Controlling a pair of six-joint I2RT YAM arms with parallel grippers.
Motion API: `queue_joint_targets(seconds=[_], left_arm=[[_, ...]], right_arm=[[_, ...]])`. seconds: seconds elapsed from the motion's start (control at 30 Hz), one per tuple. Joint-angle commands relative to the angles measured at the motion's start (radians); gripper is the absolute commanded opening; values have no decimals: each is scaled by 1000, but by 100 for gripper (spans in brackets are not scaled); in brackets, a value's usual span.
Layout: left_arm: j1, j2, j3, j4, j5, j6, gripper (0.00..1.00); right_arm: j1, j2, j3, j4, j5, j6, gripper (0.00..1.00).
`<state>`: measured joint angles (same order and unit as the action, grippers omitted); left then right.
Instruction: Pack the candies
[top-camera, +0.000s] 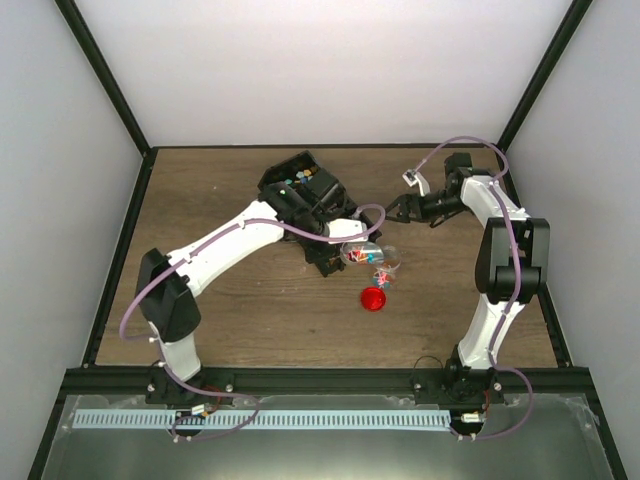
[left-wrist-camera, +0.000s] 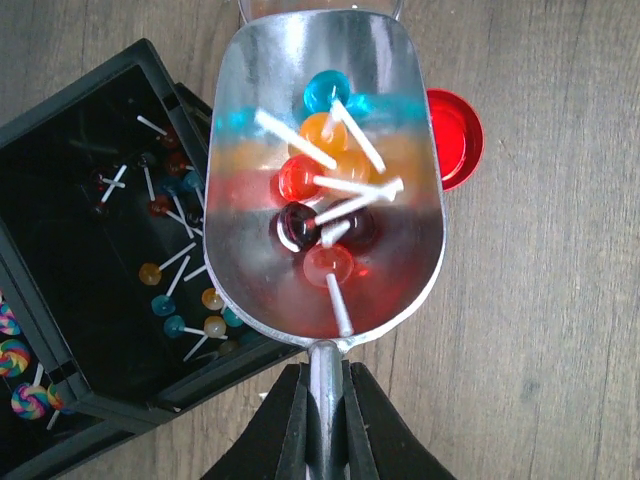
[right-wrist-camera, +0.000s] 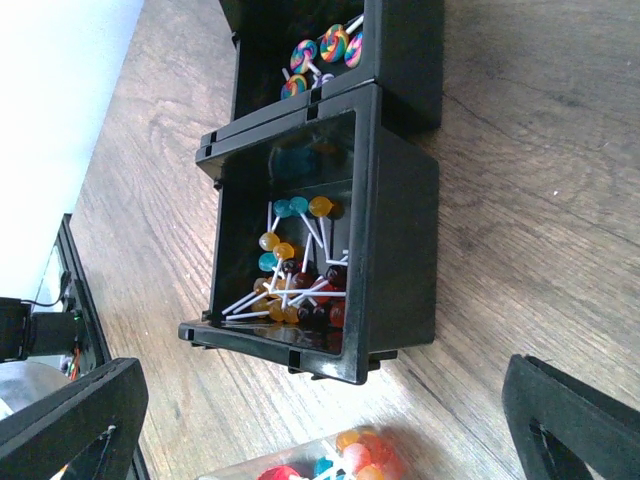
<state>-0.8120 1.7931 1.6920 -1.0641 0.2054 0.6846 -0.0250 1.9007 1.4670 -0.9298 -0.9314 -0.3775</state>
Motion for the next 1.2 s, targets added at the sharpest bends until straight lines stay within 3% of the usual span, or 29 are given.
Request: queue_joint_targets(seconds=[0.0, 1.17], left_arm=[[-10, 33, 72, -55, -25, 6, 4], [-53, 142, 276, -229, -139, 1, 4]], right_arm=[[-9, -28, -14, 15, -33, -1, 100], [-19, -19, -29, 36, -48, 1, 100]])
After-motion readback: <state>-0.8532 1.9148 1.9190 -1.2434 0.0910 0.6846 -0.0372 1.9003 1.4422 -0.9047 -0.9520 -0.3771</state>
